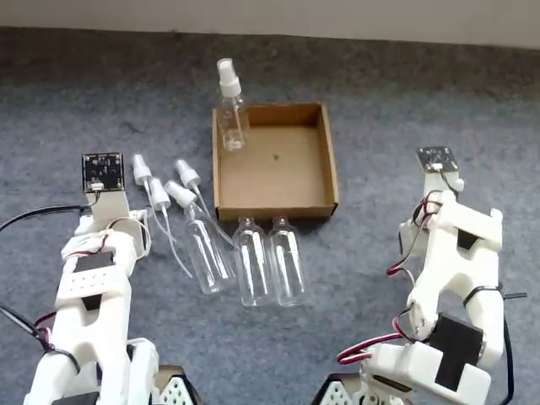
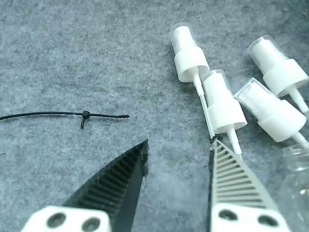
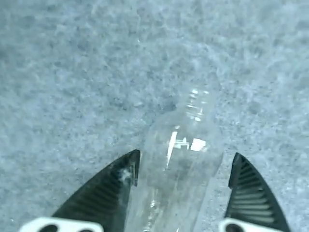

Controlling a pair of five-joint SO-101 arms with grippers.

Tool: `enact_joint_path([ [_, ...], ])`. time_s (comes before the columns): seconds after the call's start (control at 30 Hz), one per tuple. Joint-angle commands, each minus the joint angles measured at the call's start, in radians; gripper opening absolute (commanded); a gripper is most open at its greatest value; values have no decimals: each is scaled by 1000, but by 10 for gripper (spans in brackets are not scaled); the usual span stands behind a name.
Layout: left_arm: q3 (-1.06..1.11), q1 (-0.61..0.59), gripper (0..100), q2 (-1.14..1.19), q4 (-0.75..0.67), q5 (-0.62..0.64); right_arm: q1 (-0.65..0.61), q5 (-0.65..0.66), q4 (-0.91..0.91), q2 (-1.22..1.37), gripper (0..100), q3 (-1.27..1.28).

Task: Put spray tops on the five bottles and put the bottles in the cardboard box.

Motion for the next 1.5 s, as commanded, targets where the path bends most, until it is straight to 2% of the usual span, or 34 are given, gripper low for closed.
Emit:
enact_joint_path([
  [0.0,-4,12,196,-16,-14,3,-18,6,-13,-2,253,-74],
  [0.17,-4,12,196,-16,-14,3,-42,-80,-5,-2,253,-140],
  [0.53,-1,33,196,-16,-14,3,-48,-91,147,33,253,-223],
  [0.67,10,38,196,-22,-15,3,-62,-198,194,116,253,-274],
  [0.8,10,38,196,-22,-15,3,-87,-235,245,179,253,-318],
  [1.1,12,38,196,-22,-15,3,-90,-287,248,200,252,-318],
  [1.3,12,36,196,-22,-15,3,-93,-315,234,200,149,-325],
  [1.47,12,36,196,-22,-15,3,-91,-284,234,200,115,-325],
])
